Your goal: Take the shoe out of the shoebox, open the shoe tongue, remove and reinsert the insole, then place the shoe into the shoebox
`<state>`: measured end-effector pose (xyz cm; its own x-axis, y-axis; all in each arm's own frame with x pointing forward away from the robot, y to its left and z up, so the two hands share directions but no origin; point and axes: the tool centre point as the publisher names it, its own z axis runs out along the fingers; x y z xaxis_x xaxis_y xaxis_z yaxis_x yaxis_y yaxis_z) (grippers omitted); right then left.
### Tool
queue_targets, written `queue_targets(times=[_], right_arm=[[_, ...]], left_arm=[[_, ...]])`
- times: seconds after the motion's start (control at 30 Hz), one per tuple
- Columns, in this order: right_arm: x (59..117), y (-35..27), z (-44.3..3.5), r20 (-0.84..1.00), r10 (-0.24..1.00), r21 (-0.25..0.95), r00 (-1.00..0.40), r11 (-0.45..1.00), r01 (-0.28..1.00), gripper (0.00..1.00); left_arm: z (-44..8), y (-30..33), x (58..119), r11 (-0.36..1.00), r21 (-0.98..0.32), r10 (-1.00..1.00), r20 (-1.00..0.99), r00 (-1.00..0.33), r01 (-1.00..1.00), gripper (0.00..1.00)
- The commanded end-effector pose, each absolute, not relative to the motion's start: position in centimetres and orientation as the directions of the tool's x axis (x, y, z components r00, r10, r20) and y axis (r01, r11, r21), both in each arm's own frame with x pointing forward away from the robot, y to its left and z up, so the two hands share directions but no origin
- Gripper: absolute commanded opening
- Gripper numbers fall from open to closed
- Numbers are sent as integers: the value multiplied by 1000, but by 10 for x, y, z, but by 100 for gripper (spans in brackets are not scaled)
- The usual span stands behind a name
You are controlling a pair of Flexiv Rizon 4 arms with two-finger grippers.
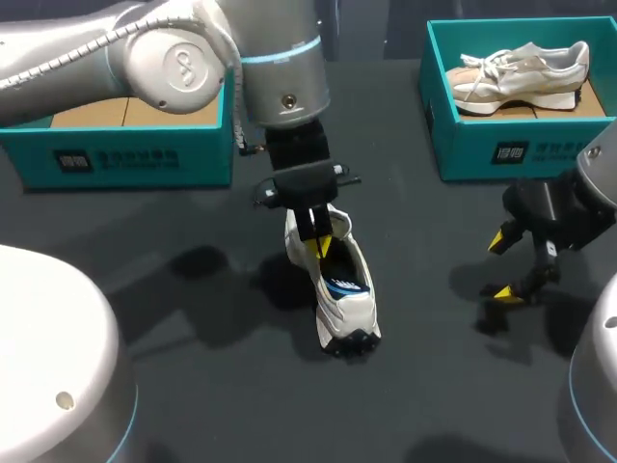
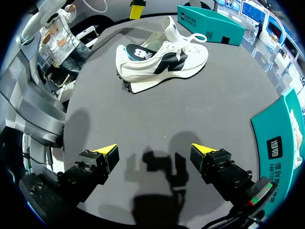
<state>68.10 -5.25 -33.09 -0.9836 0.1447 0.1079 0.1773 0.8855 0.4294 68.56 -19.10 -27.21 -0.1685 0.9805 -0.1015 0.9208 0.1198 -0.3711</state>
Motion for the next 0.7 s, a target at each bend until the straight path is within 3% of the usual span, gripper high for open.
queue_targets(times=[0.03, 0.7], right_arm=[[680, -52, -331, 106, 146, 428, -984, 886, 177, 100], [680, -52, -331, 106, 146, 428, -984, 886, 177, 100]], left_arm=[[-296, -211, 685, 114, -380, 990, -39, -139, 918, 0], [-351, -218, 669, 81, -383, 995, -19, -96, 920, 0]])
